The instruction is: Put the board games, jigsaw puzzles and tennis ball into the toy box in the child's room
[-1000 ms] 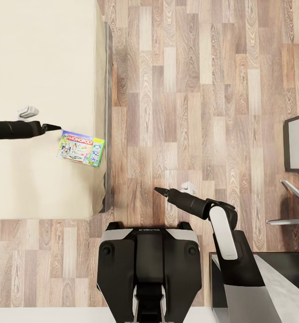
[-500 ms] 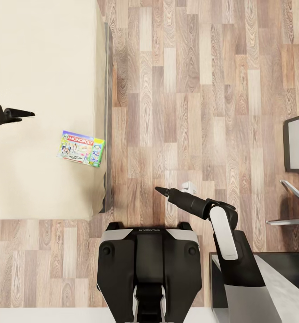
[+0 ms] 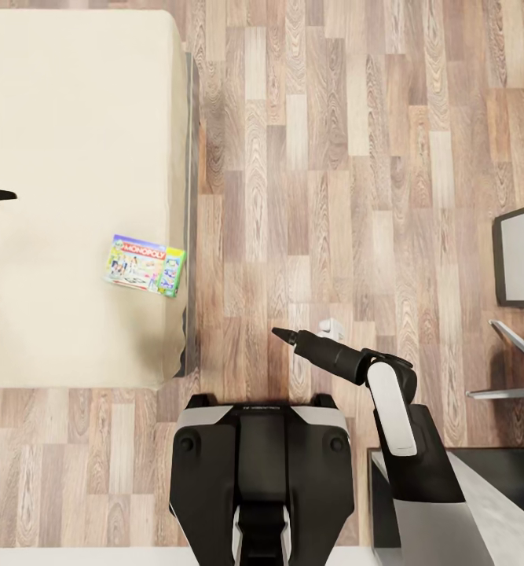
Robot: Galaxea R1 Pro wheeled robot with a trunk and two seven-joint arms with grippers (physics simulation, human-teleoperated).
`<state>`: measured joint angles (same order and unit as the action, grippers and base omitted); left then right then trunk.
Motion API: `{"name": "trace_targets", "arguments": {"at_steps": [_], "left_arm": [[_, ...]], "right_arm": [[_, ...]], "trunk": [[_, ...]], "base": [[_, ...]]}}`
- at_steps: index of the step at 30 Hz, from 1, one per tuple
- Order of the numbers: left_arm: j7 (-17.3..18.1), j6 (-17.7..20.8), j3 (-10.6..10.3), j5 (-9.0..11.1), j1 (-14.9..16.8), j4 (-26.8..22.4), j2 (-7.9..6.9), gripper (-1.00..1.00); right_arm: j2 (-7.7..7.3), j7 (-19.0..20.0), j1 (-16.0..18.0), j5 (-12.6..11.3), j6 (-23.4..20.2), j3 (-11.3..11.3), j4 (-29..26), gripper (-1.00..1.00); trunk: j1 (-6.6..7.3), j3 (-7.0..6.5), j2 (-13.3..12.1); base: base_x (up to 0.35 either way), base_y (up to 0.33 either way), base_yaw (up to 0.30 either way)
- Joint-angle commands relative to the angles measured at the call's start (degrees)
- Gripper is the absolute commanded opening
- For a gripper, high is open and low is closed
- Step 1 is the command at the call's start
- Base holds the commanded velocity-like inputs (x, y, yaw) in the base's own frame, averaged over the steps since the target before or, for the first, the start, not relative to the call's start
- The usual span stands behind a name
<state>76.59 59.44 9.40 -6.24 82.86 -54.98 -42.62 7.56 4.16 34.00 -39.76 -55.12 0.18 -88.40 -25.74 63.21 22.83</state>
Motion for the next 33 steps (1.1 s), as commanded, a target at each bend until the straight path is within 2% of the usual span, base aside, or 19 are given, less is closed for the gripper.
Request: {"name": "trace_targets", "arguments": {"at_steps": [1, 33], "left_arm": [[0.6, 0.6, 0.1, -0.6, 0.0, 0.0, -0.12, 1.0], [0.3, 0.1, 0.1, -0.9, -0.7, 0.0, -0.46, 1.0]], "right_arm": [[0.06, 0.4, 0.0, 0.5, -0.3, 0.0, 0.0, 1.0], [0.03, 0.6, -1.0, 0.5, -0.2, 0.1, 0.0, 1.0]], "trunk": [[-0.04, -0.04, 0.1], [-0.04, -3.03, 0.1]], "base": [[0.0, 0.0, 0.0], [0.0, 0.0, 0.0]]}}
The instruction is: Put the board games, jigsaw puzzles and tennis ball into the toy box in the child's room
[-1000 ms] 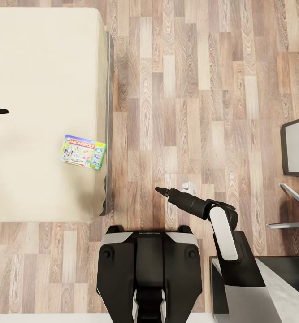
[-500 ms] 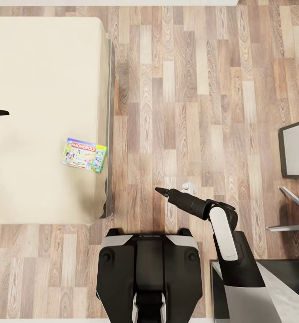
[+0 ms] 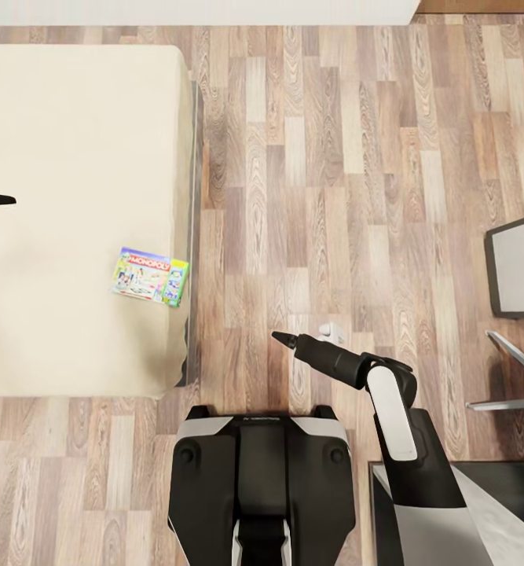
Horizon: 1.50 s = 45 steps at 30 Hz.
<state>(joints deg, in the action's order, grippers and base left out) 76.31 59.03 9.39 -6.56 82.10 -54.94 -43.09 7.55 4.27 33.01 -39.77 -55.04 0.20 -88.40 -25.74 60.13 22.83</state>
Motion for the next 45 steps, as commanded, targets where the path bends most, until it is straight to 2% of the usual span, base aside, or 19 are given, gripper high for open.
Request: {"name": "trace_targets", "arguments": {"at_steps": [1, 9, 14, 18, 25, 33, 38, 41, 45], "left_arm": [[0.6, 0.6, 0.1, -0.6, 0.0, 0.0, -0.03, 1.0], [0.6, 0.5, 0.1, -0.6, -1.2, 0.0, -0.16, 1.0], [0.5, 0.5, 0.1, -0.6, -1.5, -0.1, -0.22, 1.0], [0.5, 0.5, 0.1, -0.6, -1.6, -0.1, -0.23, 1.0], [0.4, 0.3, 0.1, -0.6, -2.2, -0.2, -0.24, 1.0], [0.4, 0.0, 0.1, -0.6, -2.5, -0.3, -0.24, 1.0], [0.4, 0.0, 0.0, -0.6, -2.6, -0.3, -0.19, 1.0], [0.3, 0.0, 0.0, -0.6, -2.6, -0.3, -0.16, 1.0], [0.3, 0.0, 0.0, -0.6, -2.7, -0.3, -0.15, 1.0]], "right_arm": [[0.02, 0.5, 0.0, 0.5, -0.3, 0.1, 0.0, 1.0], [-0.04, 0.6, -2.0, 0.5, -0.3, 0.4, 0.0, 1.0], [-0.95, 0.7, -2.8, 0.5, -0.3, 0.9, -0.1, 1.0], [-1.7, 0.8, -4.9, 0.5, -0.3, 1.2, -0.8, 1.0], [-1.99, 1.4, -9.6, 0.3, -0.6, 4.5, -2.4, 1.0], [-2.09, 4.2, -13.1, 0.4, -0.7, 5.5, -2.6, 1.0], [-3.77, 5.6, -14.2, 0.4, -0.7, 5.5, -2.7, 1.0], [-4.24, 6.7, -15.1, 0.4, -0.7, 5.6, -2.7, 1.0], [-5.07, 10.3, -16.7, 0.4, -0.6, 6.9, -2.7, 1.0]], "trunk": [[-0.04, -0.04, 0.1], [-0.04, -0.79, 0.1], [-0.04, -1.25, 0.1], [-0.04, -1.63, 0.1], [-0.04, -2.28, 0.1], [-0.04, -3.03, 0.1], [-0.04, -3.5, 0.1], [-0.04, -3.78, 0.1], [-0.04, -4.15, 0.1]], "base": [[0.0, 0.0, 0.0], [0.0, 0.0, 0.0], [0.0, 0.0, 0.0], [0.0, 0.0, 0.0], [0.0, 0.0, 0.0], [0.0, 0.0, 0.0], [0.0, 0.0, 0.0], [0.0, 0.0, 0.0], [0.0, 0.0, 0.0]]}}
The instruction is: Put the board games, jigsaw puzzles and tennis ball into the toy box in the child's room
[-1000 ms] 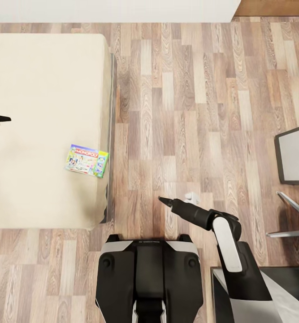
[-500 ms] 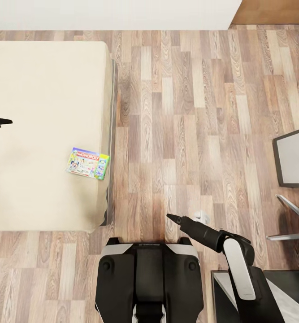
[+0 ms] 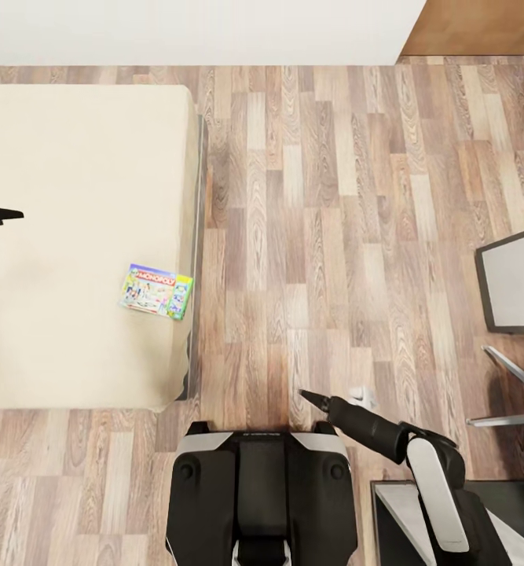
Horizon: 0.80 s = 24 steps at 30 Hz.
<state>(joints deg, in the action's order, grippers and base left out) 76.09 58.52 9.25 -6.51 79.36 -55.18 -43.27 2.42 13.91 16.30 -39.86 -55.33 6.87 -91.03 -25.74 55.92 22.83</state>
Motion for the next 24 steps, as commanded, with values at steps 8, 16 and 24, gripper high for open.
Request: {"name": "trace_targets", "arguments": {"at_steps": [8, 16, 24], "left_arm": [[0.6, 0.5, 0.1, -0.6, -1.6, 0.0, 0.03, 1.0], [0.6, 0.5, 0.1, -0.6, -2.5, 0.0, 0.08, 1.0], [0.9, 0.6, 0.7, -0.4, -4.6, 0.8, 0.01, 1.0]], "right_arm": [[-1.12, 10.1, -1.1, 0.5, -0.3, 4.6, 0.0, 1.0], [-3.75, 17.6, -2.0, 0.5, -0.3, 8.4, 0.0, 1.0], [-4.17, 19.7, -2.2, 0.6, -0.3, 10.4, 0.0, 1.0]], "trunk": [[-0.04, -0.7, 0.1], [-0.04, -1.45, 0.1], [-0.04, -2.2, 0.1]], "base": [[0.0, 0.0, 0.0], [0.0, 0.0, 0.0], [0.0, 0.0, 0.0]]}}
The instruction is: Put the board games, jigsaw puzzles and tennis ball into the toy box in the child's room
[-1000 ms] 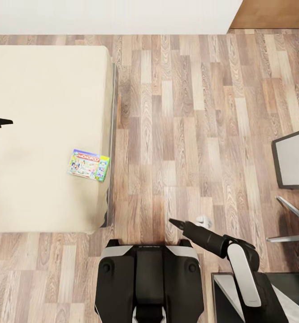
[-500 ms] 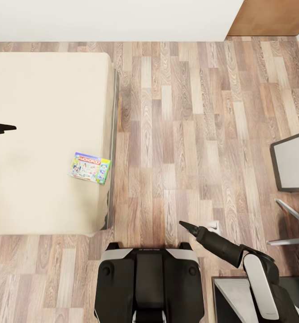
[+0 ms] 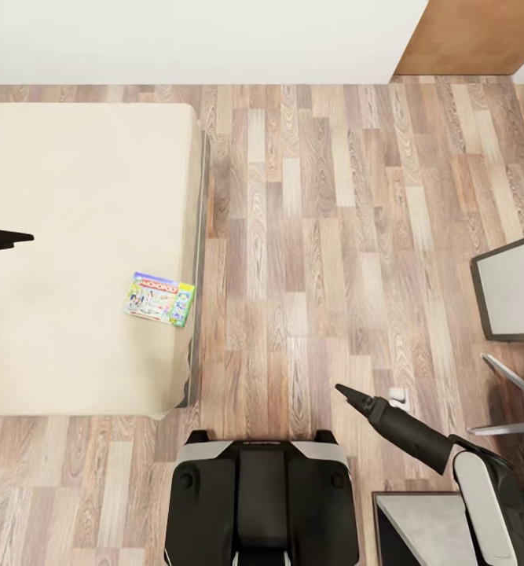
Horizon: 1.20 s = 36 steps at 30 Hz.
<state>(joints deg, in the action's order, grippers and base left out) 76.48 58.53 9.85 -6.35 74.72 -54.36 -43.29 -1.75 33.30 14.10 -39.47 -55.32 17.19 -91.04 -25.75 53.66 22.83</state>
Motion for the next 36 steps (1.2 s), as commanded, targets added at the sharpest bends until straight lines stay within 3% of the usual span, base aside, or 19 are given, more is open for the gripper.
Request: {"name": "trace_targets", "arguments": {"at_steps": [1, 11, 15, 24, 26, 30, 36], "left_arm": [[0.5, 0.6, 0.1, -0.6, -0.1, 0.1, 0.03, 1.0], [0.5, 0.6, 0.5, -0.5, -0.5, 7.1, -0.54, 1.0], [1.1, 0.4, 0.6, 0.0, -0.5, 17.4, -2.16, 1.0], [7.7, -4.9, 0.8, -0.1, -0.5, 28.6, -4.22, 1.0], [8.5, -5.7, 0.9, 0.1, -0.5, 33.6, -5.11, 1.0], [9.3, -6.2, 2.8, 1.1, -0.5, 36.6, -5.6, 1.0], [10.0, -6.5, 5.8, 1.5, -0.5, 35.9, -5.9, 1.0]], "right_arm": [[-0.01, 0.3, 0.0, 0.2, -0.3, 0.1, 0.0, 1.0], [-0.09, 0.5, 0.0, 0.2, -0.2, 0.3, 0.0, 1.0], [0.01, 0.4, 0.0, 0.2, -0.2, 0.2, 0.0, 1.0], [0.5, 0.1, 0.0, 0.2, -0.1, -0.1, 0.0, 1.0], [0.55, 0.0, 0.0, 0.2, -0.1, -0.1, 0.0, 1.0], [0.49, 0.0, 0.0, 0.3, -0.1, -0.1, 0.0, 1.0], [0.22, 0.0, 0.0, 0.3, 0.0, 0.0, 0.0, 1.0]], "trunk": [[-0.04, -0.04, 0.1], [-0.04, -0.98, 0.1], [-0.04, -1.35, 0.1], [-0.04, -2.2, 0.1], [-0.04, -2.39, 0.1], [-0.04, -2.76, 0.1], [-0.04, -3.33, 0.1]], "base": [[0.0, 0.0, 0.0], [0.0, 0.0, 0.0], [0.0, 0.0, 0.0], [0.0, 0.0, 0.0], [0.0, 0.0, 0.0], [0.0, 0.0, 0.0], [0.0, 0.0, 0.0]]}}
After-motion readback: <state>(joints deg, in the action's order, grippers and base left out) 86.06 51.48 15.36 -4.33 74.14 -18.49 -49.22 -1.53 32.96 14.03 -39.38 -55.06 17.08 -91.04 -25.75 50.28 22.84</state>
